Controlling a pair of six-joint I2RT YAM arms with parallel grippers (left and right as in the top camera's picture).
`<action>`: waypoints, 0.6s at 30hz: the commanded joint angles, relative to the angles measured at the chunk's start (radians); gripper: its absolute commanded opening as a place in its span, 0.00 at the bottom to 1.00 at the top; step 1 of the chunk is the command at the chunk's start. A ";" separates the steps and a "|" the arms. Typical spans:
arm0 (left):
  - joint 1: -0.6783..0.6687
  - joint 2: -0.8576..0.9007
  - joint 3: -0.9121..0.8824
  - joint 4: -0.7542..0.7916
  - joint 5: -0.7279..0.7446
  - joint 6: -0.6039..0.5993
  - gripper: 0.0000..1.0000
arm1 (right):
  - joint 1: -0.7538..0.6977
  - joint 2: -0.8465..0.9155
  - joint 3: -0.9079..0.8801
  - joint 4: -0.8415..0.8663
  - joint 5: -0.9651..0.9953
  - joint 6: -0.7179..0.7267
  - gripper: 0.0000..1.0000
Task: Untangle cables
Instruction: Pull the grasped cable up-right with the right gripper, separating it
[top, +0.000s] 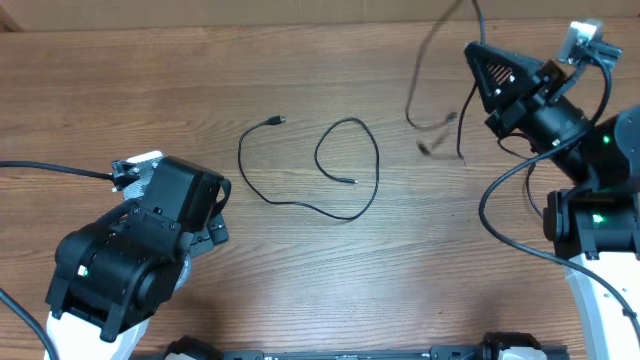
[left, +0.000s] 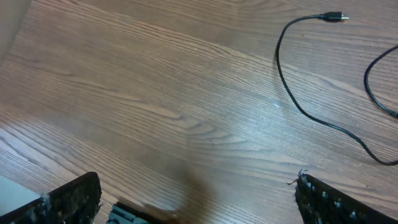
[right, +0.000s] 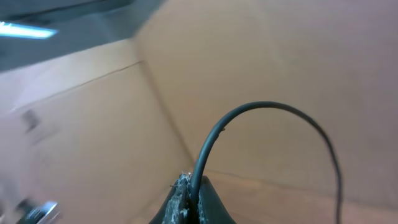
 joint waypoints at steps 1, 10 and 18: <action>0.004 0.000 -0.002 0.002 -0.021 -0.014 0.99 | -0.003 -0.017 0.027 0.013 -0.185 -0.178 0.04; 0.004 0.000 -0.002 0.002 -0.021 -0.014 0.99 | -0.083 -0.014 0.027 -0.256 0.053 -0.234 0.04; 0.004 0.000 -0.002 0.002 -0.021 -0.014 1.00 | -0.084 -0.014 0.027 -0.465 0.048 -0.010 0.04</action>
